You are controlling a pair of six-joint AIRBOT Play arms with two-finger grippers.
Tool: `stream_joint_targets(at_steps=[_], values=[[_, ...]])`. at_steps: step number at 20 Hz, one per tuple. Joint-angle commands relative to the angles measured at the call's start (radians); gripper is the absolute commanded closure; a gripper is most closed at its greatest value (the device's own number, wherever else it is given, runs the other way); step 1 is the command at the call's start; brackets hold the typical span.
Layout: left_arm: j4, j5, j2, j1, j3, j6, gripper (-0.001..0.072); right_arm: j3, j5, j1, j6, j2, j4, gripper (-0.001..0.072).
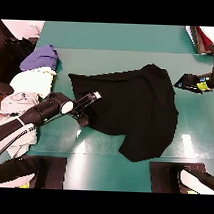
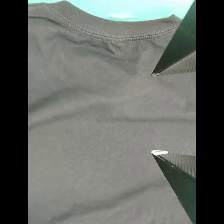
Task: Fold the shirts.
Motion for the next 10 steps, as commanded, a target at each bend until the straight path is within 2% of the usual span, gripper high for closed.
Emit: stream_joint_targets(at_steps=[1,2,4,6,8,10], values=[[0.024,-0.003,0.001,-0.001,0.0,-0.002,0.0683,-0.001,0.003,0.0,0.001,0.001,0.0,0.0191],[0.047,-0.006,0.002,-0.001,0.003,-0.036,0.0685,-0.001,0.006,0.0,0.001,0.001,0.0,0.0206],[0.125,-0.058,0.013,0.022,0.055,-0.154,0.0686,-0.001,0.043,-0.001,0.001,0.001,-0.001,0.0295],[0.137,-0.105,0.061,0.113,0.132,-0.24,0.0687,-0.002,0.135,-0.011,0.001,0.001,-0.002,0.03],[0.117,-0.14,0.127,0.238,0.176,-0.277,0.0687,-0.027,0.195,-0.04,0.0,0.013,-0.002,0.03],[0.105,-0.197,0.184,0.36,0.177,-0.283,0.0687,-0.124,0.171,-0.089,0.0,0.067,0.0,0.03]])
